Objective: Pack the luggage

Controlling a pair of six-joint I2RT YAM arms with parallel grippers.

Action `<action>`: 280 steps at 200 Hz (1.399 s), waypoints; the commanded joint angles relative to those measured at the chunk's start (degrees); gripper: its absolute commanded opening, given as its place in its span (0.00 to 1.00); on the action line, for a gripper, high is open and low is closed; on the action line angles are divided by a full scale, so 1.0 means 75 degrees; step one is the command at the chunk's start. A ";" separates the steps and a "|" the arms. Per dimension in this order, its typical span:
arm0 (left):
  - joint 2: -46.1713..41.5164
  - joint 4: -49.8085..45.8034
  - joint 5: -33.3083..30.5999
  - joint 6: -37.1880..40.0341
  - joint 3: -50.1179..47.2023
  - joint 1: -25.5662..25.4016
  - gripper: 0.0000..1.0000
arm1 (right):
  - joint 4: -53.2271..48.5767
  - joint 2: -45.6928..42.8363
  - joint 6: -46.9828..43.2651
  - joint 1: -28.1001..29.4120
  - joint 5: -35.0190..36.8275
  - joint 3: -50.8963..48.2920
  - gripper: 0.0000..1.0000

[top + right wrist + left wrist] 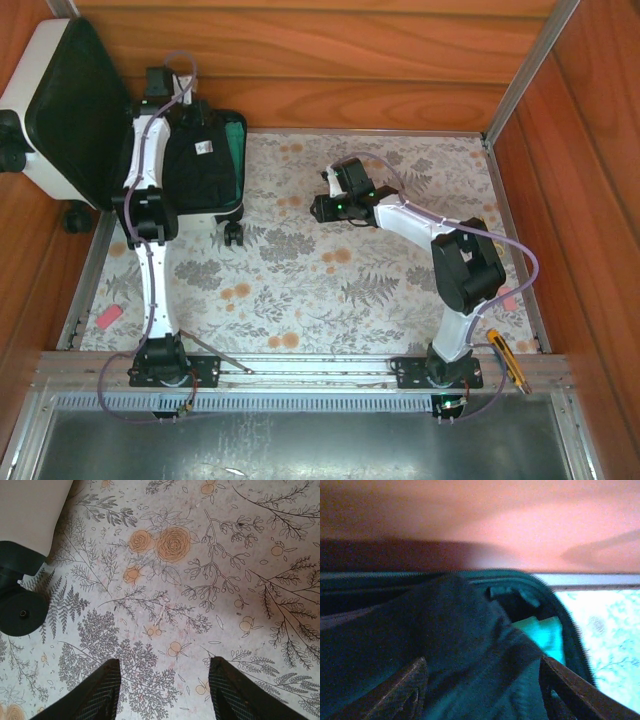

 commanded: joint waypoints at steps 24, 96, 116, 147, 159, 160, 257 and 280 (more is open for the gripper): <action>-0.0860 0.0684 -0.1310 -0.0640 0.0082 -0.0071 0.63 | -0.0077 -0.0109 -0.0033 -0.0002 0.0114 -0.0163 0.52; 0.1385 0.1360 -0.0350 -0.1165 0.1199 -0.0189 0.57 | -0.0075 -0.0068 0.0230 0.0011 -0.0191 -0.0344 0.51; 0.1591 0.1361 0.0063 -0.1157 0.0923 -0.0322 0.48 | -0.0093 -0.0138 0.0318 0.0032 -0.0215 -0.0442 0.51; 0.1652 0.0257 0.0312 -0.1015 0.0615 -0.0460 0.44 | -0.0254 -0.0277 0.0354 0.0090 -0.0225 -0.0504 0.51; 0.1786 -0.0543 0.0362 -0.1200 0.0649 -0.0360 0.40 | -0.0319 -0.0339 0.0332 0.0098 -0.0217 -0.0515 0.51; 0.1789 -0.0593 0.0369 -0.1218 0.0639 -0.0354 0.39 | -0.0320 -0.0347 0.0331 0.0103 -0.0216 -0.0509 0.51; 0.2585 -0.3567 0.0242 0.0128 0.0858 -0.0512 0.40 | -0.0189 -0.0781 0.0414 0.0201 -0.0178 -0.0780 0.51; 0.2133 -0.3176 0.0041 0.0071 0.1016 -0.0541 0.44 | -0.0157 -0.0988 0.0427 0.0234 -0.0066 -0.0942 0.51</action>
